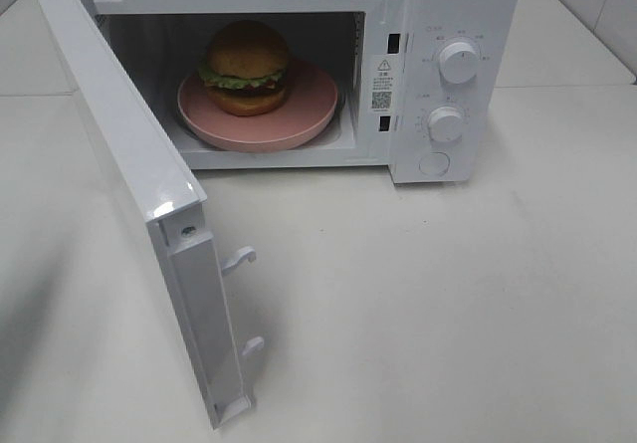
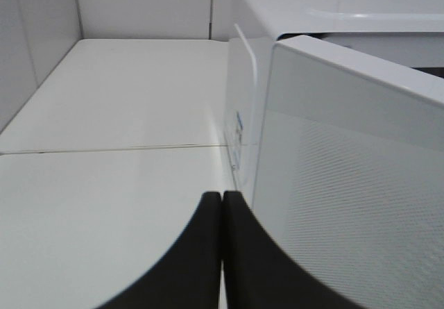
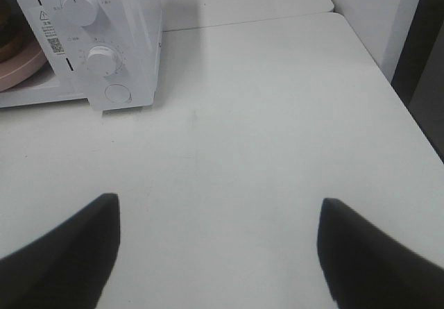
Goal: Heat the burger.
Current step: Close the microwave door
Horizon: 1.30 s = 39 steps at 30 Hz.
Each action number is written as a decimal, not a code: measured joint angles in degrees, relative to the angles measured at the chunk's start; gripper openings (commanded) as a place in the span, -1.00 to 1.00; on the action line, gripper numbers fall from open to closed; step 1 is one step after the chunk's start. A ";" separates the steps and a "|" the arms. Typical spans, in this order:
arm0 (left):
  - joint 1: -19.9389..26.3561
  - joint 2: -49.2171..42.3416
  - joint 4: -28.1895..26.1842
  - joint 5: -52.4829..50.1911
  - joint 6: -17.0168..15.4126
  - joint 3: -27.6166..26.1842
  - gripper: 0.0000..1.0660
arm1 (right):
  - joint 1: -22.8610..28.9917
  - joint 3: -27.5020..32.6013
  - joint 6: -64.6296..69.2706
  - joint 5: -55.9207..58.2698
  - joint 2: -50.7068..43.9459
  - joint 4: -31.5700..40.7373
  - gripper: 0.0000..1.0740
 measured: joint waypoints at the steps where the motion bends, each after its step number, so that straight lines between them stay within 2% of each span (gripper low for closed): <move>1: 0.00 2.41 3.04 -2.64 -1.95 0.00 -1.00 | 0.00 0.00 0.00 0.06 0.00 0.00 0.42; 2: 0.00 4.53 5.90 -5.50 -3.09 0.00 -1.00 | 0.00 0.00 0.00 0.06 0.00 0.00 0.42; 11: -0.80 11.92 10.89 -12.26 -5.56 -0.46 -1.00 | 0.00 0.00 0.00 0.06 0.00 0.00 0.42; 13: -3.38 15.53 11.46 -13.06 -5.79 -2.29 -1.00 | 0.00 0.00 0.00 0.06 0.00 0.00 0.42; 19: -6.42 18.56 11.40 -13.58 -5.84 -4.07 -1.00 | 0.00 0.00 0.00 0.00 0.00 0.00 0.42; 21: -9.00 21.08 11.00 -13.69 -5.84 -5.79 -1.00 | 0.00 0.00 0.00 0.00 0.00 0.00 0.42; 24: -9.63 21.66 10.83 -13.69 -5.84 -6.13 -1.00 | 0.00 0.00 0.00 0.00 0.00 0.00 0.42; 26: -11.86 22.98 9.51 -13.92 -5.84 -6.88 -1.00 | 0.00 0.00 0.00 0.00 0.00 0.00 0.42; 32: -13.12 24.12 7.73 -13.98 -5.84 -6.99 -1.00 | 0.00 0.00 0.00 0.00 0.00 0.00 0.42; 39: -13.58 27.73 6.93 -14.44 -5.90 -9.57 -1.00 | 0.00 0.00 0.06 0.06 0.00 0.00 0.42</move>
